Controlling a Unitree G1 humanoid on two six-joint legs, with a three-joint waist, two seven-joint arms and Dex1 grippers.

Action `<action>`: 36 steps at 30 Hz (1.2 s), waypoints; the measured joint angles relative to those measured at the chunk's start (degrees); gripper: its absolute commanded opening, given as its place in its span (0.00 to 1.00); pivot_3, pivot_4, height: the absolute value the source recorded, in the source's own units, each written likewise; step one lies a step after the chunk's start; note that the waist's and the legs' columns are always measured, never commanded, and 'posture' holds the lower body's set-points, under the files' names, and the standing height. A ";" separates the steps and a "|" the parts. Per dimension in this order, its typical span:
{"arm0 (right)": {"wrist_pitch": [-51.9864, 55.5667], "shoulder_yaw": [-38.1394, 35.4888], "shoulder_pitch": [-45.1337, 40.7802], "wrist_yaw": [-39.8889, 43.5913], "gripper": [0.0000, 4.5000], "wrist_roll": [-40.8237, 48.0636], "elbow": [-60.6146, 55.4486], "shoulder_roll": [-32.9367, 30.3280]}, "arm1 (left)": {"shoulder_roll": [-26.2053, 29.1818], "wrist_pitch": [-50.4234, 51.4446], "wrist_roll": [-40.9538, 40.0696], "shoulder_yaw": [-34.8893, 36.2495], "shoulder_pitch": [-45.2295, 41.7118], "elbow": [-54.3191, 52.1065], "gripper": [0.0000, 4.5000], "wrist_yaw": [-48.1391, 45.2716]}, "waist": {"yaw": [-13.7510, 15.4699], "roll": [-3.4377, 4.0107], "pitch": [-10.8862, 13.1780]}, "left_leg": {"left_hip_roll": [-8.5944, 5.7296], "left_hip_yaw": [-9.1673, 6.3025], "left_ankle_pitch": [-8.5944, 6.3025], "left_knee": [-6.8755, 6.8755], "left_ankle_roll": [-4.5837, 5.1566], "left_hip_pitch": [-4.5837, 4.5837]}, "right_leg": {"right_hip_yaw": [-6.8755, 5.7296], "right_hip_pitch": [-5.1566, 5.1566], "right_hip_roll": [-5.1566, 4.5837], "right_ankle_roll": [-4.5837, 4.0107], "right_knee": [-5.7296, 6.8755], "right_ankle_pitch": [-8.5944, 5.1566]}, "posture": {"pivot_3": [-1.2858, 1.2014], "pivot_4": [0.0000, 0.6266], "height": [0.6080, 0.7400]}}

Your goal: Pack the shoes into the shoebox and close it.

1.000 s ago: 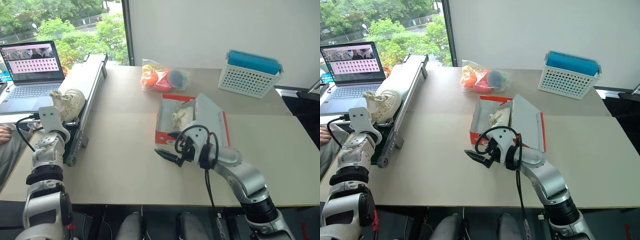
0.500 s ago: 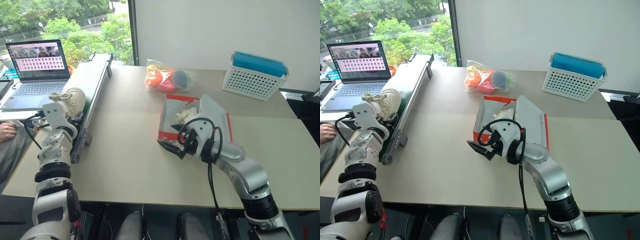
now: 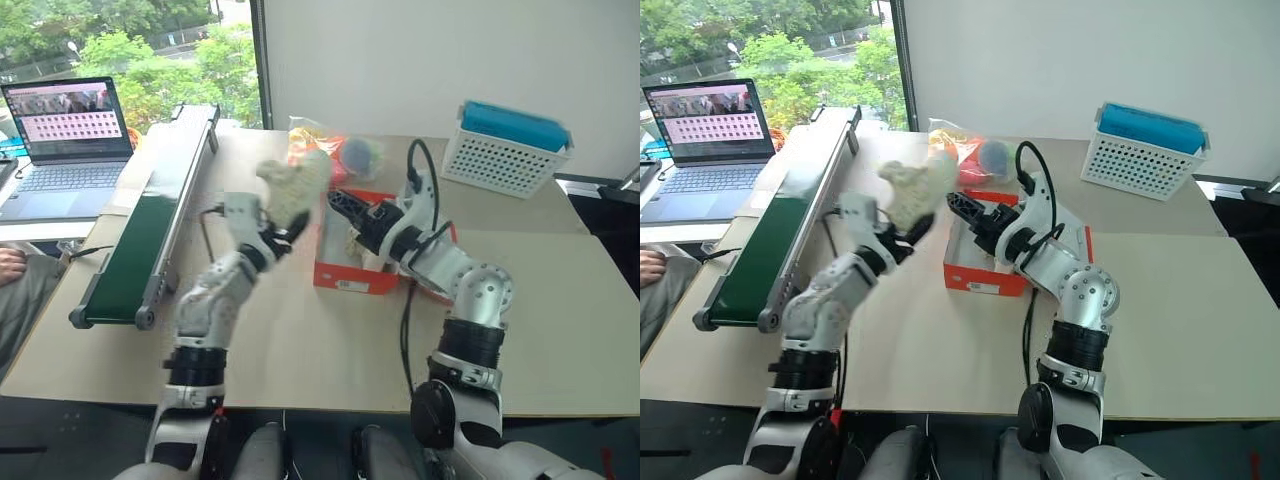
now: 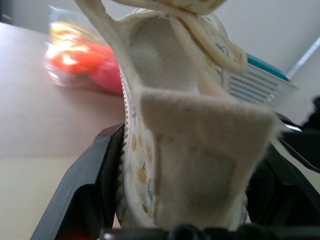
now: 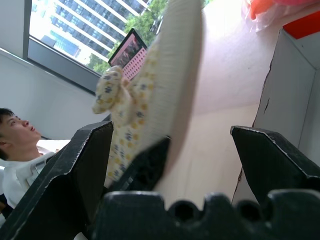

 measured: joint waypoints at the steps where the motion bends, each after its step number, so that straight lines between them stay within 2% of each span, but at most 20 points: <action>1: 0.18 0.00 -0.14 -0.51 1.00 0.45 -0.01 -0.11 | -0.41 0.49 -0.16 -0.58 0.01 -1.01 0.65 -0.29 | -0.21 0.00 0.00 | 0.01 0.00 -0.01 0.00 0.02 0.01 | 0.02 0.01 0.02 0.00 0.00 0.00 | 0.52 0.24 0.73; 5: 0.18 0.06 -0.19 -2.49 1.00 1.46 -0.02 -0.32 | -1.11 1.76 -1.03 -3.60 0.02 -4.44 0.65 -2.40 | -0.76 0.04 -0.02 | 0.03 0.01 -0.02 0.00 0.04 0.07 | 0.06 0.05 0.08 -0.01 0.00 0.00 | 0.52 0.24 0.73; 11: -1.01 -0.21 -0.17 -4.45 1.00 1.96 -0.02 -1.06 | -0.49 2.80 -1.03 -3.49 0.01 -4.64 0.65 -3.11 | -0.75 0.05 -0.01 | 0.04 0.00 -0.02 0.00 0.05 0.05 | 0.06 0.05 0.10 0.00 -0.04 0.00 | 0.52 0.24 0.73; 12: -1.27 -0.23 -0.15 -4.75 0.88 2.00 -0.02 -1.19 | -0.27 2.80 -0.98 -3.44 0.01 -4.55 0.65 -3.16 | -0.69 0.05 -0.01 | 0.04 0.00 -0.02 0.00 0.06 0.04 | 0.06 0.05 0.10 0.00 -0.04 0.00 | 0.52 0.24 0.73; 13: -1.42 -0.24 -0.14 -5.03 0.83 2.00 -0.03 -1.28 | -0.10 2.80 -0.92 -3.40 0.01 -4.39 0.65 -3.18 | -0.68 0.05 -0.01 | 0.04 0.00 -0.02 0.00 0.06 0.04 | 0.06 0.05 0.10 0.00 -0.04 0.00 | 0.52 0.24 0.73; 20: -3.13 -0.94 0.35 -7.00 0.28 1.98 -0.10 -3.20 | 1.80 1.96 1.89 -2.05 -0.11 -0.45 0.65 -2.80 | -0.66 0.06 0.00 | 0.04 0.00 -0.02 0.00 0.06 0.04 | 0.06 0.05 0.11 0.00 -0.06 0.00 | 0.52 0.24 0.73; 24: -3.51 -0.91 0.32 -7.78 0.00 2.24 -0.10 -3.24 | 1.25 1.16 2.67 -2.13 -0.15 -0.44 0.65 -2.82 | -0.63 0.06 0.00 | 0.04 0.00 -0.02 0.00 0.06 0.02 | 0.06 0.05 0.09 0.00 -0.07 0.00 | 0.52 0.24 0.73; 35: -3.51 0.47 0.20 -8.33 0.00 4.31 -0.09 -3.20 | 0.00 0.92 2.84 -2.15 -0.39 -0.45 0.65 -2.74 | -0.62 0.07 0.00 | 0.05 0.00 -0.03 -0.01 0.07 0.03 | 0.06 0.05 0.10 0.00 -0.08 0.00 | 0.52 0.24 0.73; 36: -3.53 0.67 0.20 -8.38 0.06 4.30 -0.09 -3.30 | 0.00 0.92 2.88 -2.13 -0.39 -0.45 0.65 -2.72 | -0.62 0.07 0.00 | 0.05 0.00 -0.03 -0.01 0.07 0.02 | 0.06 0.05 0.09 0.00 -0.08 0.00 | 0.52 0.24 0.73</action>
